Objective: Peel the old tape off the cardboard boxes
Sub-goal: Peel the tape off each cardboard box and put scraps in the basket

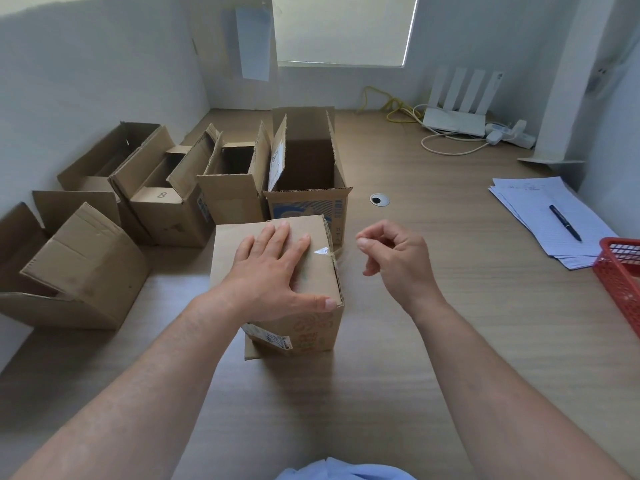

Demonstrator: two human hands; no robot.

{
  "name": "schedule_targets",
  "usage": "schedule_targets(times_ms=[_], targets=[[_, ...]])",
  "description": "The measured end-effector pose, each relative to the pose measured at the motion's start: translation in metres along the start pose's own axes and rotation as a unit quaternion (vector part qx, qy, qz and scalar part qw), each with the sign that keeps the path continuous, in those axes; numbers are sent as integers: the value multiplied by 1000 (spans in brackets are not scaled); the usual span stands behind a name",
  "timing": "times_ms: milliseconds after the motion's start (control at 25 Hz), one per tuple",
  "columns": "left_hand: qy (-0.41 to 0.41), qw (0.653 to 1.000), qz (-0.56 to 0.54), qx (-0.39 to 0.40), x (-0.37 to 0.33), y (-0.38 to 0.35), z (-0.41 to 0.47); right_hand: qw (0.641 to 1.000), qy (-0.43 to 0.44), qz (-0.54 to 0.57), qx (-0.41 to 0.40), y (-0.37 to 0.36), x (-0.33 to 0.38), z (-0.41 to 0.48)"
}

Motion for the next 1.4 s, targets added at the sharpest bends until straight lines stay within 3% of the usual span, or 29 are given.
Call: schedule_targets(times_ms=[120, 320, 480, 600, 760, 880, 1120, 1240, 1400], targets=[[1, 1000, 2, 1, 0, 0, 1, 997, -49, 41, -42, 2, 1, 12], [1, 1000, 1, 1, 0, 0, 3, 987, -54, 149, 17, -1, 0, 22], [16, 1000, -8, 3, -4, 5, 0, 995, -39, 81, -41, 3, -14, 14], [74, 996, -14, -54, -22, 10, 0, 995, -55, 67, -53, 3, -26, 7], [92, 990, 10, -107, -33, 2, 0, 988, -51, 138, 46, -2, -30, -1], [100, 987, 13, -124, -29, -1, 1, 989, -22, 57, 138, -13, -29, -9], [109, 984, 13, -144, -25, -2, -1, 988, 54, -32, 139, -31, -16, 9], [113, 980, 11, -161, -23, -3, -4, 991, 14, -7, 133, -32, -22, 15], [113, 978, 6, -176, -25, -5, -3, 989, -72, 103, 77, -37, -34, 13]])
Point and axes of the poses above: each hand's wrist, its own z-axis towards the middle knuckle, its own y-axis out of the back of the hand, x = y × z, the point moved 4 cm from there along z, towards the middle knuckle, and after that the axes turned 15 degrees about y, right-handed, at the moved point
